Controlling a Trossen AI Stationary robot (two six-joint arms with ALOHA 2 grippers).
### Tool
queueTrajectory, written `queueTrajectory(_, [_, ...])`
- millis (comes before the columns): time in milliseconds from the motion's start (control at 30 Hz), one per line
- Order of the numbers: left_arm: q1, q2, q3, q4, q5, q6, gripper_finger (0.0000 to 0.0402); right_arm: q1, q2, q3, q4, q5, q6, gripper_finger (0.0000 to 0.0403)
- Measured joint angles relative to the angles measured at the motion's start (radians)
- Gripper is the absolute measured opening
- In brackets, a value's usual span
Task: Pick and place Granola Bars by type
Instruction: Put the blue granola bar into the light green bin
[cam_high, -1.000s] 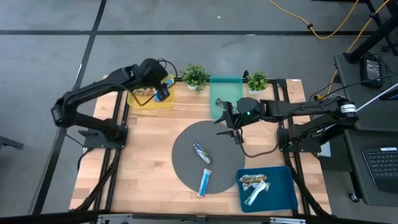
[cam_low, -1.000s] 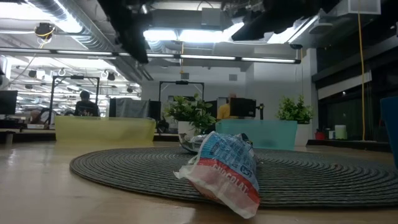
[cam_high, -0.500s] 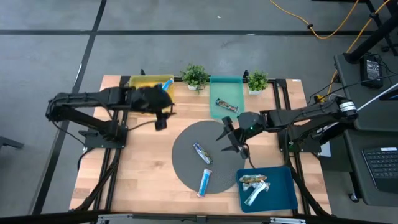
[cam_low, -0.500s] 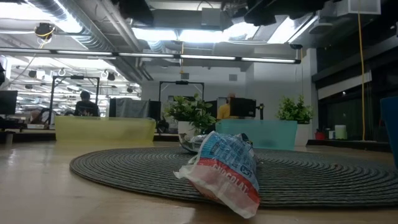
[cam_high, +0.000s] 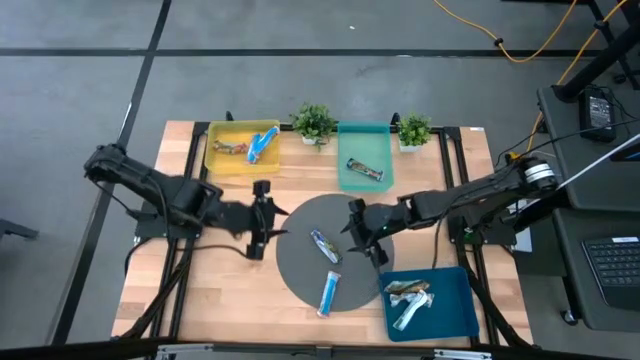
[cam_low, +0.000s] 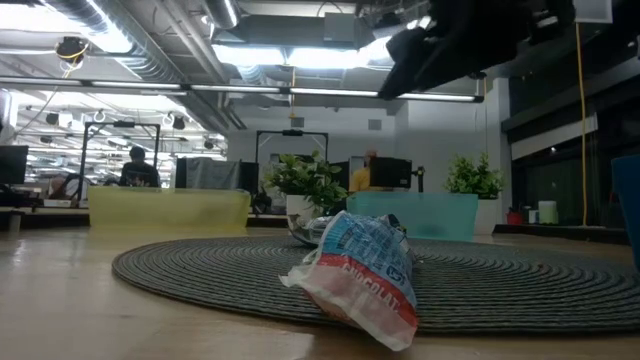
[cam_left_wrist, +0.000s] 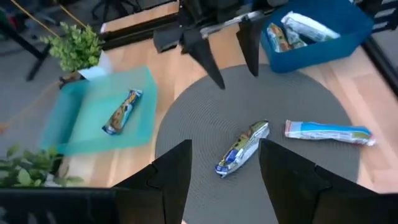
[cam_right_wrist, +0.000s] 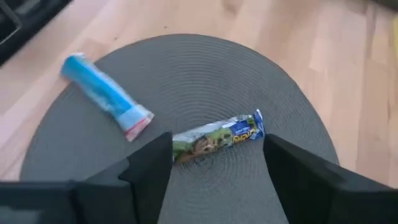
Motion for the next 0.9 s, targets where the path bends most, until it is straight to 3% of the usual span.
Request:
queueTrajectory(167, [-0.089,0.088,0.000,0.092,-0.179,0.011,0.0177,0.015,0.106,0.067,-0.004,0.086,0.155,0.0297])
queueTrajectory(300, [-0.139,0.178,0.000,0.164,-0.314,0.020,0.0177,0.022,0.190,0.130,-0.038,0.151,0.304,0.0315])
queueTrajectory(533, [-0.210,0.321,-0.002,0.217,-0.425,-0.038,0.0177,0.022,0.290,0.220,-0.096,0.143,0.550,0.0302])
queueTrajectory(700, [-0.257,0.338,0.008,0.243,-0.455,0.001,0.0177,0.022,0.331,0.239,-0.172,0.139,0.639,0.0282])
queueTrajectory(900, [-0.318,0.322,0.009,0.288,-0.639,0.000,0.0177,0.029,0.377,0.239,-0.206,0.121,0.702,0.0271])
